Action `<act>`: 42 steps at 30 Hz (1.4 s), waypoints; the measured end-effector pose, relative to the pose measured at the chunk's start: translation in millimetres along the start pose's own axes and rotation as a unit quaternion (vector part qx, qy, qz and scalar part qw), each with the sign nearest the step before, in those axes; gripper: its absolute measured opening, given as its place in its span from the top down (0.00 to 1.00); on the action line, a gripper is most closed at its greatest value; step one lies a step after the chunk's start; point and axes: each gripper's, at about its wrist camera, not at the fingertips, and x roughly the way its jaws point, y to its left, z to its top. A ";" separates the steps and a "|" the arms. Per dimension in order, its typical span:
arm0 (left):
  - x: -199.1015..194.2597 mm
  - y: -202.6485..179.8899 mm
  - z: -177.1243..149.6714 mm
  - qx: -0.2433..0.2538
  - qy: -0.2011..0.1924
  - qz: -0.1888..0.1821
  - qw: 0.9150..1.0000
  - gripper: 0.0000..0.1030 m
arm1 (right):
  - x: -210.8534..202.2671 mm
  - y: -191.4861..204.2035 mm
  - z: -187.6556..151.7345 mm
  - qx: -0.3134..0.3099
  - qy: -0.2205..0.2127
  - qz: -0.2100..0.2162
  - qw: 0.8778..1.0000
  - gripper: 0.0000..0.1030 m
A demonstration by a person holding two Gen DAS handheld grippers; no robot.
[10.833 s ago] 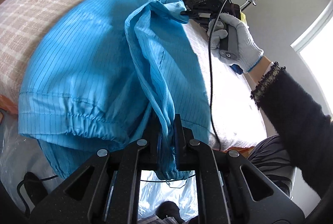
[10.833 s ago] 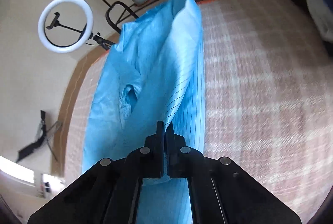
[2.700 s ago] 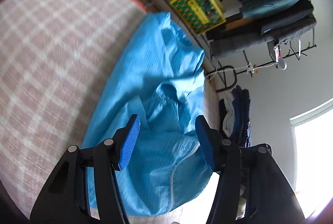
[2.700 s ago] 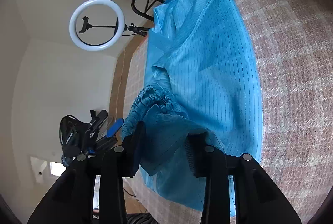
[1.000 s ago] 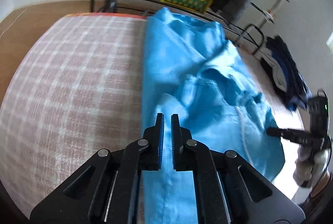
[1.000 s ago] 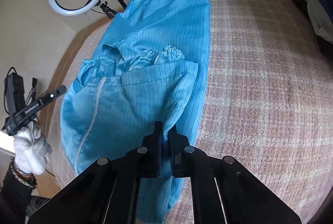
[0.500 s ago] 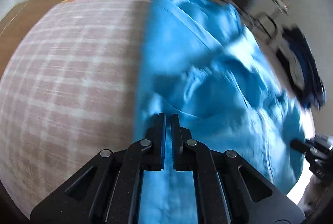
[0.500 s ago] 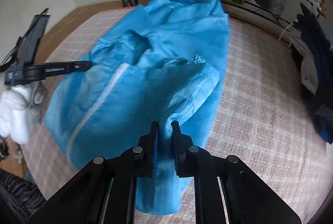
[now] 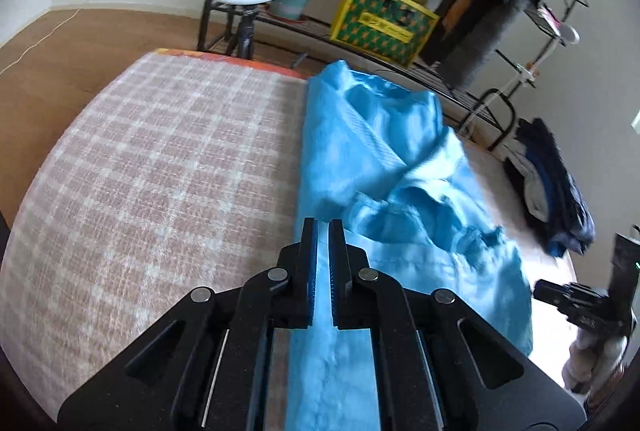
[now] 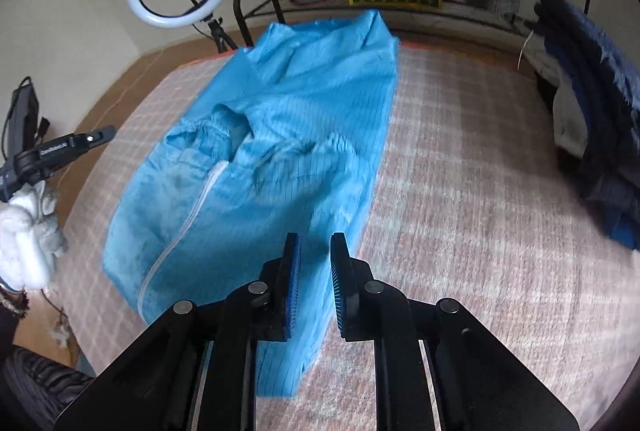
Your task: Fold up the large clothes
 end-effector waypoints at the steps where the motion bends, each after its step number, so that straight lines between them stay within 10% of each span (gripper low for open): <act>1: -1.5 -5.0 -2.7 0.007 0.006 -0.007 1.000 0.97 | 3.0 -5.8 -1.9 0.010 0.014 0.028 0.999 0.87; 8: -0.6 -71.7 -35.3 0.094 0.059 -0.066 0.992 0.97 | -18.7 -14.4 -54.2 -0.027 0.023 0.125 0.992 0.82; 11: 6.7 -116.1 -48.3 0.134 0.081 -0.087 0.984 0.97 | -24.1 -4.7 -79.6 -0.091 0.012 0.113 0.989 0.50; 18: 67.5 -191.3 -59.8 0.155 0.153 -0.126 0.968 0.97 | -21.0 5.0 -89.3 -0.185 -0.028 0.129 0.974 0.50; 29: 133.7 -187.7 -68.7 0.140 0.174 -0.074 0.972 0.97 | 8.8 12.3 -84.8 -0.283 -0.010 0.163 0.945 0.50; 37: 141.2 -186.9 -71.5 0.159 0.165 -0.054 0.972 0.97 | 13.2 9.9 -87.9 -0.271 0.042 0.206 0.939 0.91; 42: 142.0 -184.8 -69.8 0.160 0.163 -0.057 0.972 0.97 | 0.2 -4.9 -92.3 -0.264 0.036 0.198 0.943 0.93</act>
